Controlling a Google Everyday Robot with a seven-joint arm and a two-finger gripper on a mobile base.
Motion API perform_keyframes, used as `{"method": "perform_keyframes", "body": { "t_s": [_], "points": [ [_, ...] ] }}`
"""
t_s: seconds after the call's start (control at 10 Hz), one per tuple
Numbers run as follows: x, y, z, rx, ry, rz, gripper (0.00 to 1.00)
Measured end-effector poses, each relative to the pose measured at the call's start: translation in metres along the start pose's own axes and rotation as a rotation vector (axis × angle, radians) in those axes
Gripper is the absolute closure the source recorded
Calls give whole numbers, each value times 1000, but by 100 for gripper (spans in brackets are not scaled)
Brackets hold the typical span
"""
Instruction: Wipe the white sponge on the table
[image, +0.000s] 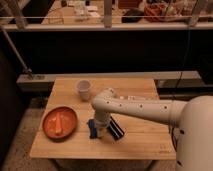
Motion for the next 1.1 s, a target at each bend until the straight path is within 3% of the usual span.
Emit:
{"method": "perform_keyframes", "body": {
  "t_s": [1.1],
  "points": [
    [3,-8,-3,5,11,96,93]
  ]
}}
